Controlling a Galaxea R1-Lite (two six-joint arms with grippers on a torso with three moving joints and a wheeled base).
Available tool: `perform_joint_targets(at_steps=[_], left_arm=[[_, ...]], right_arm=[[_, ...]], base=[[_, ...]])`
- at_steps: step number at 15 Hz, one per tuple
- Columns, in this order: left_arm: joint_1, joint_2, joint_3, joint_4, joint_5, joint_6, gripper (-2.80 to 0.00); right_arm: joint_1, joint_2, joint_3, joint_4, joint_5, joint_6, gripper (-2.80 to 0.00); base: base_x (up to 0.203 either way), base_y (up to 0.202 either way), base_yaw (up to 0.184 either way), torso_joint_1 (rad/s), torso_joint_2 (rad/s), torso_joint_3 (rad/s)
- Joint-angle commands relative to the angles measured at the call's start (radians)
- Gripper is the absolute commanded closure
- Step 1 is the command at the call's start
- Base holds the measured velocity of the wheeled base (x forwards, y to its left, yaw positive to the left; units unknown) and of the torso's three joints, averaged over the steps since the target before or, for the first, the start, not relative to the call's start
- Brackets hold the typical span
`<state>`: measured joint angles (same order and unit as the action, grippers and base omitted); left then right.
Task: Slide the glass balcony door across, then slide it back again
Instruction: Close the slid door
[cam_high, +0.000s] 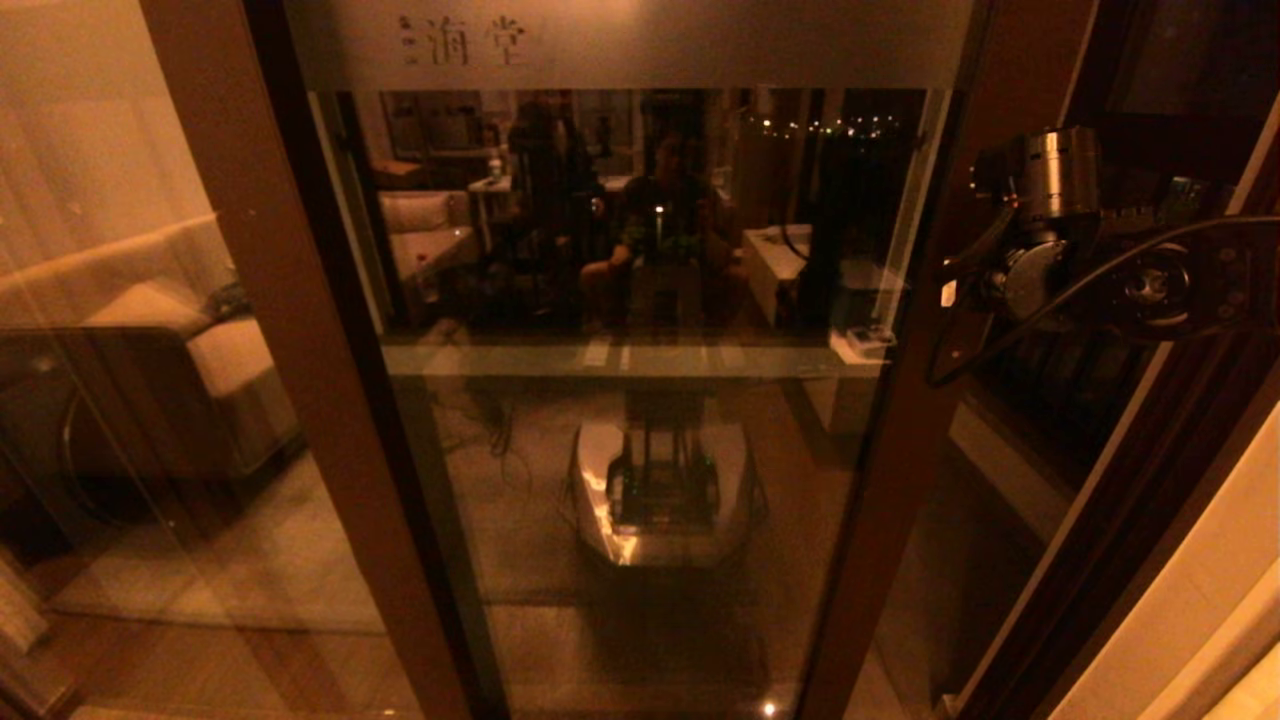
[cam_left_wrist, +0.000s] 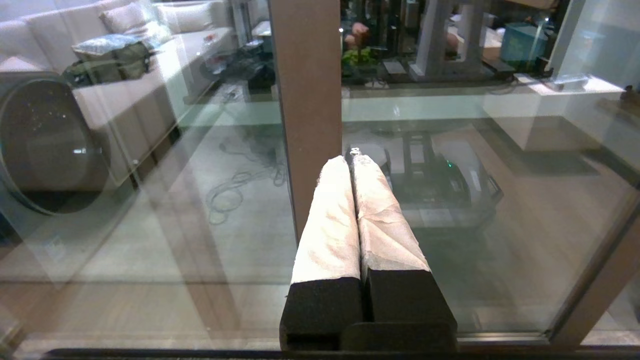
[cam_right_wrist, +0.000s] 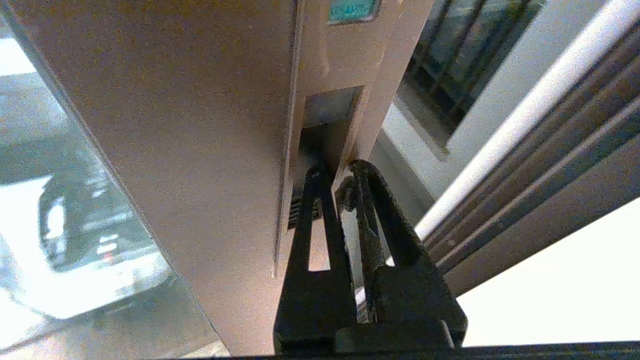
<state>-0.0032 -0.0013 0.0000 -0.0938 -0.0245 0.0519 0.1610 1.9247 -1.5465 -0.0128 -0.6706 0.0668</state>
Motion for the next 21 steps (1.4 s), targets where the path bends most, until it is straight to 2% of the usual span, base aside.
perform_joint_targets(at_steps=[1,12,17,21], left_arm=[[0.0,0.001,0.034,-0.001,0.0,0.0,0.0],[0.0,0.001,0.035,-0.001,0.0,0.0,0.0],[0.0,0.001,0.035,-0.001,0.0,0.0,0.0],[0.0,0.001,0.035,-0.001,0.0,0.0,0.0]], right_arm=[[-0.016,0.002,0.015,-0.007,0.001,0.001,0.0],[-0.116,-0.004,0.026,-0.036,0.026,-0.001,0.0],[-0.164,0.002,0.029,-0.052,0.066,-0.001,0.0],[-0.187,0.002,0.028,-0.078,0.131,-0.001,0.0]], base=[[0.0,0.0,0.0,0.0,0.0,0.0],[0.0,0.0,0.0,0.0,0.0,0.0],[0.0,0.0,0.0,0.0,0.0,0.0],[0.0,0.0,0.0,0.0,0.0,0.0]])
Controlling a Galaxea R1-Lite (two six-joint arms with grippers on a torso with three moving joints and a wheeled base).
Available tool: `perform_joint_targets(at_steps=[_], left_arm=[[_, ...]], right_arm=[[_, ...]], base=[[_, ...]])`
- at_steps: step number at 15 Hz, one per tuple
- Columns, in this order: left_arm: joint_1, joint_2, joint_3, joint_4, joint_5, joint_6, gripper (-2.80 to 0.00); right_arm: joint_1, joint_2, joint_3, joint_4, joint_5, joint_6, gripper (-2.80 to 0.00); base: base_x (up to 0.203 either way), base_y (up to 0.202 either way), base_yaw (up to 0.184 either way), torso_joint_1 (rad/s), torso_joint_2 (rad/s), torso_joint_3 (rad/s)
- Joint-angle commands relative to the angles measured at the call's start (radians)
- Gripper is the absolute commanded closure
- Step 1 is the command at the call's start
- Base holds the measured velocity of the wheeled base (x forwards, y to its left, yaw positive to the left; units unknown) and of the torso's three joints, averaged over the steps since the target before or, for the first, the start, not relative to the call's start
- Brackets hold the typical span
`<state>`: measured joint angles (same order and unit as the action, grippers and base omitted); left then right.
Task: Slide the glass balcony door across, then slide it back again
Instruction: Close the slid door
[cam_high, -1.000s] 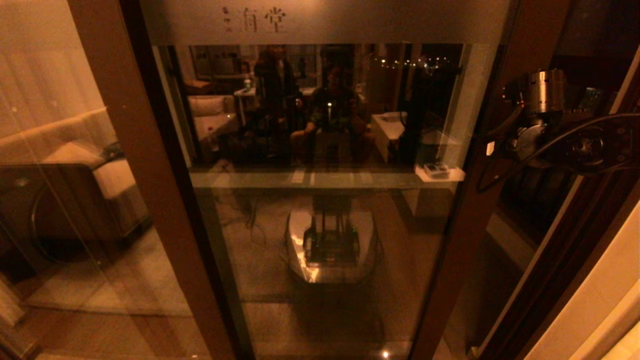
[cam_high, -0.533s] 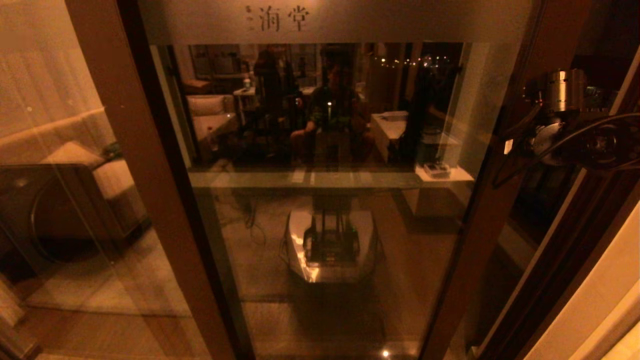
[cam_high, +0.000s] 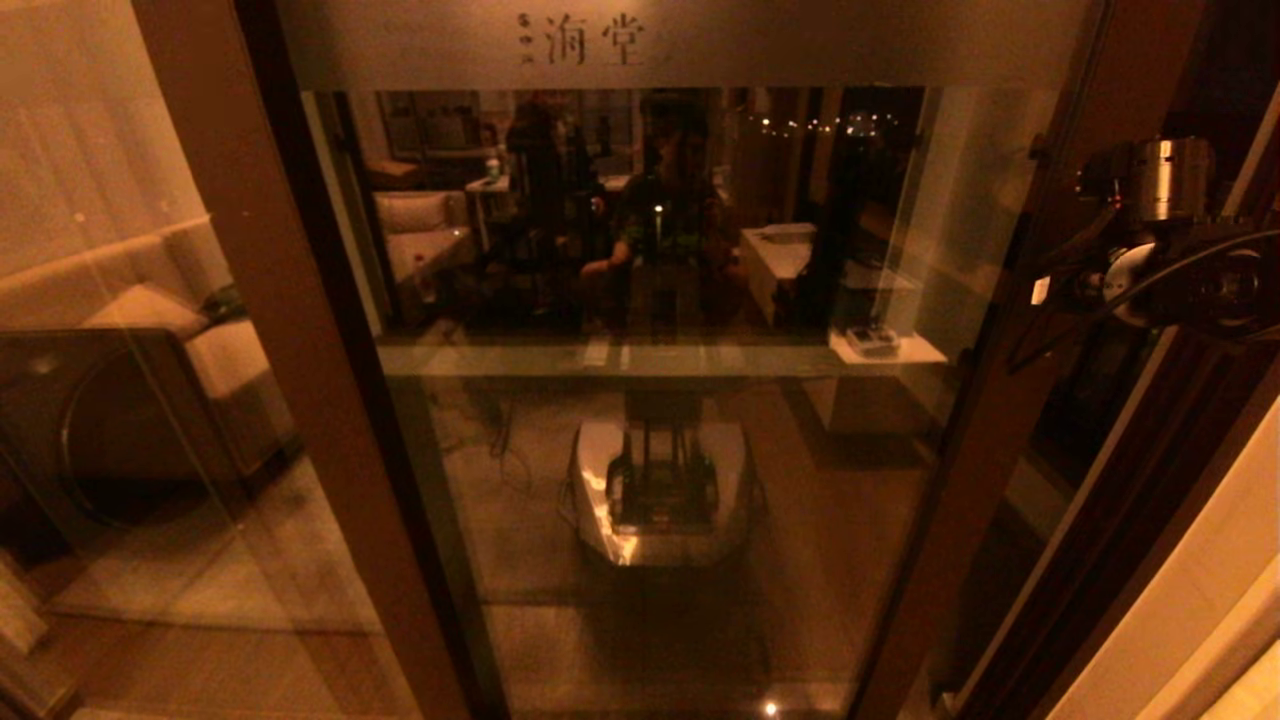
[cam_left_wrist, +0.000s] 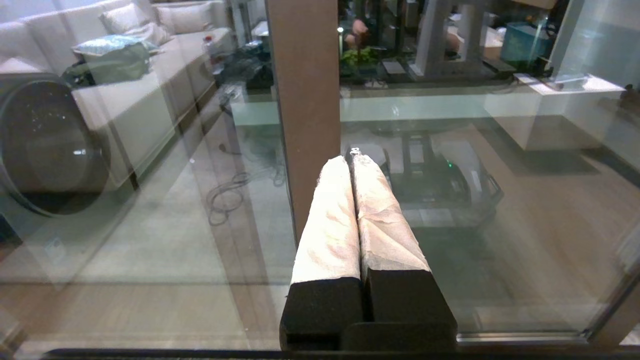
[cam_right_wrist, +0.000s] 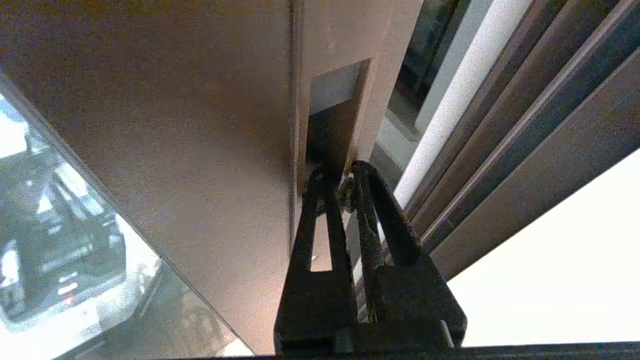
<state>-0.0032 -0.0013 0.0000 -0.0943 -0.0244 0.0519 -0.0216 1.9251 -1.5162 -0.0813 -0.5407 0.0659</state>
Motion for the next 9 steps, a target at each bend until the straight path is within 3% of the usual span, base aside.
perform_joint_targets(at_steps=[1,9], left_arm=[[0.0,0.001,0.034,-0.001,0.0,0.0,0.0],[0.0,0.001,0.034,-0.001,0.0,0.0,0.0]], right_arm=[[-0.012,0.001,-0.004,-0.009,0.009,0.0,0.0],[-0.096,-0.011,-0.007,-0.009,0.11,0.002,0.0]], base=[[0.0,0.0,0.0,0.0,0.0,0.0],[0.0,0.0,0.0,0.0,0.0,0.0]])
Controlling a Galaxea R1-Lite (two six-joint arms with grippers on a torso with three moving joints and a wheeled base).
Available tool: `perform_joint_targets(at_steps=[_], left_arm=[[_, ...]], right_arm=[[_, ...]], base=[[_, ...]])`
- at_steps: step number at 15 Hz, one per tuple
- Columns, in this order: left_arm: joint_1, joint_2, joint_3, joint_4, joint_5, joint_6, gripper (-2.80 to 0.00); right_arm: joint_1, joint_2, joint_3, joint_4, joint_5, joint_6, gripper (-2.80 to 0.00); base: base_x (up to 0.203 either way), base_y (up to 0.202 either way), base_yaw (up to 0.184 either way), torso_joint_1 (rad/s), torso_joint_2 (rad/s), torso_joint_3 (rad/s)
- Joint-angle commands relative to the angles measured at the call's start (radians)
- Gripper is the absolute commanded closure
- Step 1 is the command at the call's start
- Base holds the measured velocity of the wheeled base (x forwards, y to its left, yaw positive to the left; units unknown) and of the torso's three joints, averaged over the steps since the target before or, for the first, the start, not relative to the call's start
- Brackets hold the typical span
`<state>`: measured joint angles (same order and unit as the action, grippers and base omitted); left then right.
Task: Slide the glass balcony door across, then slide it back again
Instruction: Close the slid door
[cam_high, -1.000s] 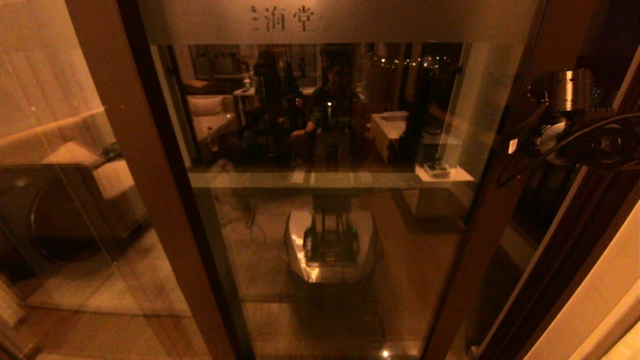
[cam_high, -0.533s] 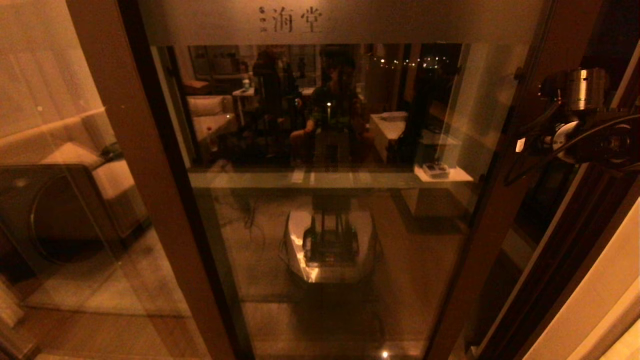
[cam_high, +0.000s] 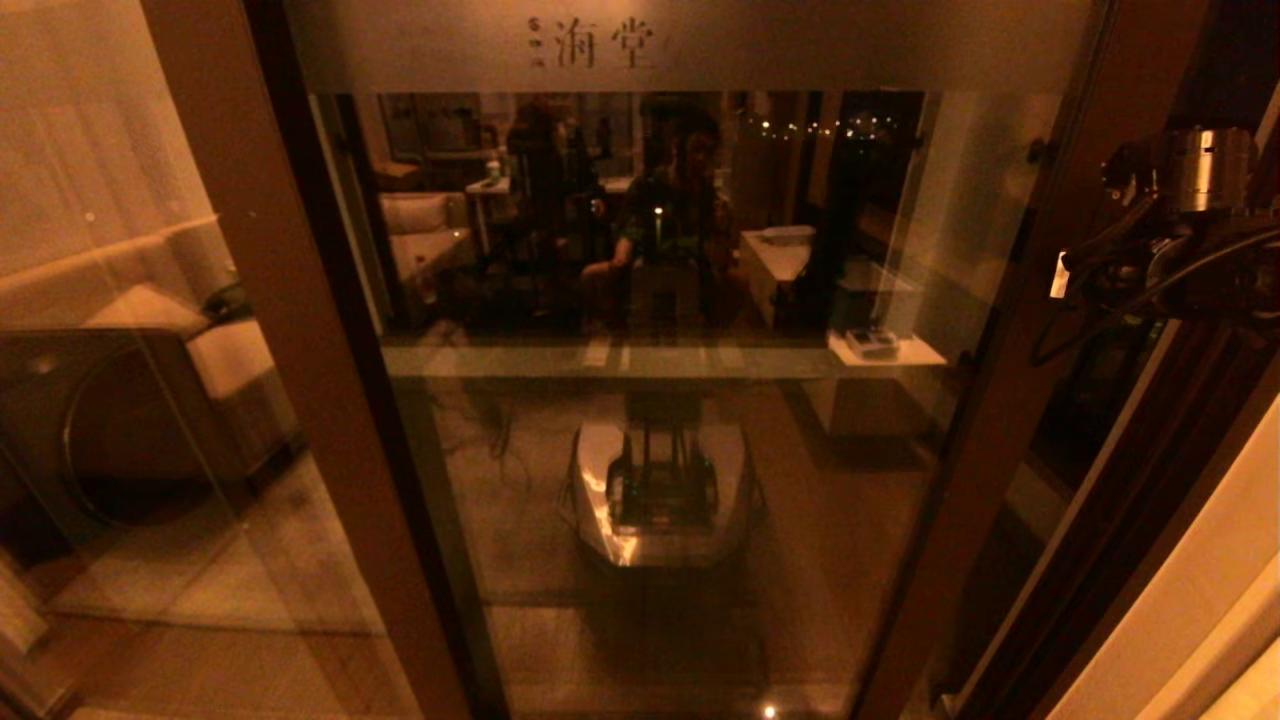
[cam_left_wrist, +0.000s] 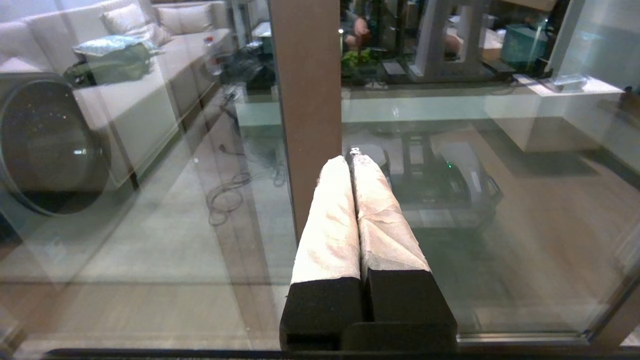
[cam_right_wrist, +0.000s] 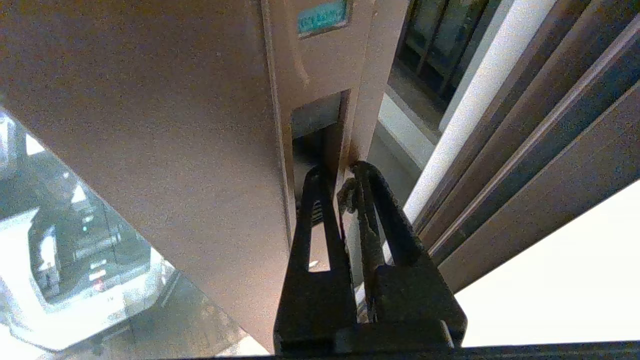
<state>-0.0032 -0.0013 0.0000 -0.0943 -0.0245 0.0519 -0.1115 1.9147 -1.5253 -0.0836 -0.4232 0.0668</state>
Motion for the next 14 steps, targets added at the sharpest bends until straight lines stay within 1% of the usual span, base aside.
perform_joint_targets(at_steps=[1,6,9,12,14], left_arm=[[0.0,0.001,0.035,-0.001,0.0,0.0,0.0],[0.0,0.001,0.035,-0.001,0.0,0.0,0.0],[0.0,0.001,0.035,-0.001,0.0,0.0,0.0],[0.0,0.001,0.035,-0.001,0.0,0.0,0.0],[0.0,0.001,0.035,-0.001,0.0,0.0,0.0]], right_arm=[[-0.009,0.001,0.001,-0.007,-0.007,0.001,0.0],[-0.018,-0.055,0.042,-0.007,0.059,0.016,0.0],[-0.033,-0.066,0.048,-0.007,0.065,0.016,0.0],[-0.029,-0.136,0.107,-0.007,0.097,0.025,0.0],[-0.02,-0.188,0.142,-0.007,0.104,0.027,0.0]], base=[[0.0,0.0,0.0,0.0,0.0,0.0],[0.0,0.0,0.0,0.0,0.0,0.0],[0.0,0.0,0.0,0.0,0.0,0.0],[0.0,0.0,0.0,0.0,0.0,0.0],[0.0,0.0,0.0,0.0,0.0,0.0]])
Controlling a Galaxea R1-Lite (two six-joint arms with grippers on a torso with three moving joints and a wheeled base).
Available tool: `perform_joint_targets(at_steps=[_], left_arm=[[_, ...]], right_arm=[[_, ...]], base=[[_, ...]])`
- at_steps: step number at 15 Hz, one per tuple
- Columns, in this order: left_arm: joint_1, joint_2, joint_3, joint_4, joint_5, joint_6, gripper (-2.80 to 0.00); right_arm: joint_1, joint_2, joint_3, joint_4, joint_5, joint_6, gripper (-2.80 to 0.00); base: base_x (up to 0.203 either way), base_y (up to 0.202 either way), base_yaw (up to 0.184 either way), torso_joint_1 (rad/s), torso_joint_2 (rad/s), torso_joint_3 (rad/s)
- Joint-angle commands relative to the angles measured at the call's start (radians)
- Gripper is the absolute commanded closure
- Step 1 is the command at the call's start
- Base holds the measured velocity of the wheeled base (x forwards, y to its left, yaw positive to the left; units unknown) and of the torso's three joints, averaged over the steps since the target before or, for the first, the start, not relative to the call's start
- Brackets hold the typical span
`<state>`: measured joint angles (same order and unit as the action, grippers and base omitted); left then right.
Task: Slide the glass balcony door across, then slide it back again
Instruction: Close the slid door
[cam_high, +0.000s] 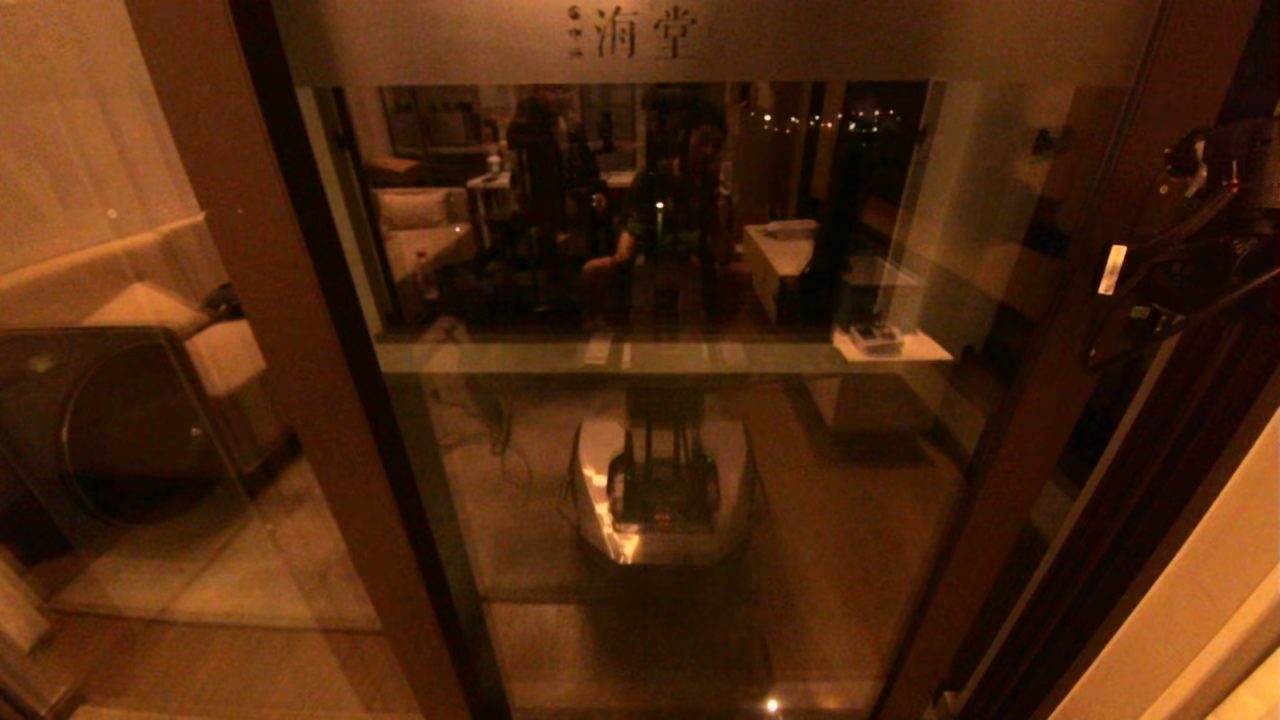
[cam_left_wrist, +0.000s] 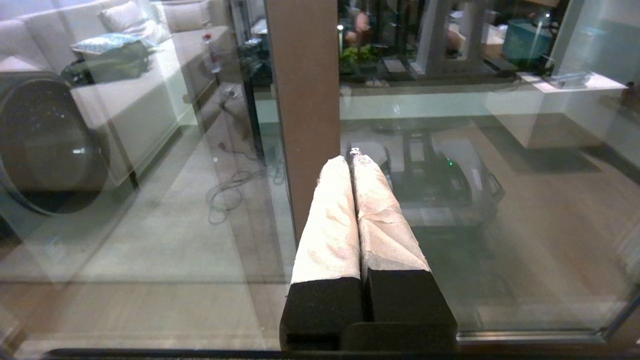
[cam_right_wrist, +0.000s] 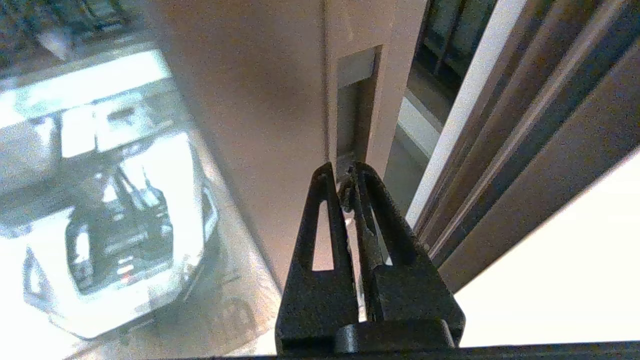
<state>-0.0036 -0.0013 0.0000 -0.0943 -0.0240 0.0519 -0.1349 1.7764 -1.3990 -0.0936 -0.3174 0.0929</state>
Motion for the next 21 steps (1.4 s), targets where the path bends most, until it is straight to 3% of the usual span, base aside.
perform_joint_targets(at_steps=[1,6,9,21], left_arm=[[0.001,0.001,0.035,-0.001,-0.001,0.0,0.0],[0.001,0.001,0.035,-0.001,-0.001,0.0,0.0],[0.001,0.001,0.035,-0.001,-0.001,0.0,0.0],[0.001,0.001,0.034,-0.001,0.001,0.0,0.0]], right_arm=[[0.005,-0.06,0.02,0.003,-0.002,0.004,0.0],[-0.008,-0.052,0.022,0.003,0.012,0.004,0.0],[-0.035,-0.036,0.018,0.003,0.115,0.023,0.0],[-0.081,0.106,-0.093,0.003,0.256,0.1,0.0]], base=[[0.0,0.0,0.0,0.0,0.0,0.0],[0.0,0.0,0.0,0.0,0.0,0.0],[0.0,0.0,0.0,0.0,0.0,0.0],[0.0,0.0,0.0,0.0,0.0,0.0]])
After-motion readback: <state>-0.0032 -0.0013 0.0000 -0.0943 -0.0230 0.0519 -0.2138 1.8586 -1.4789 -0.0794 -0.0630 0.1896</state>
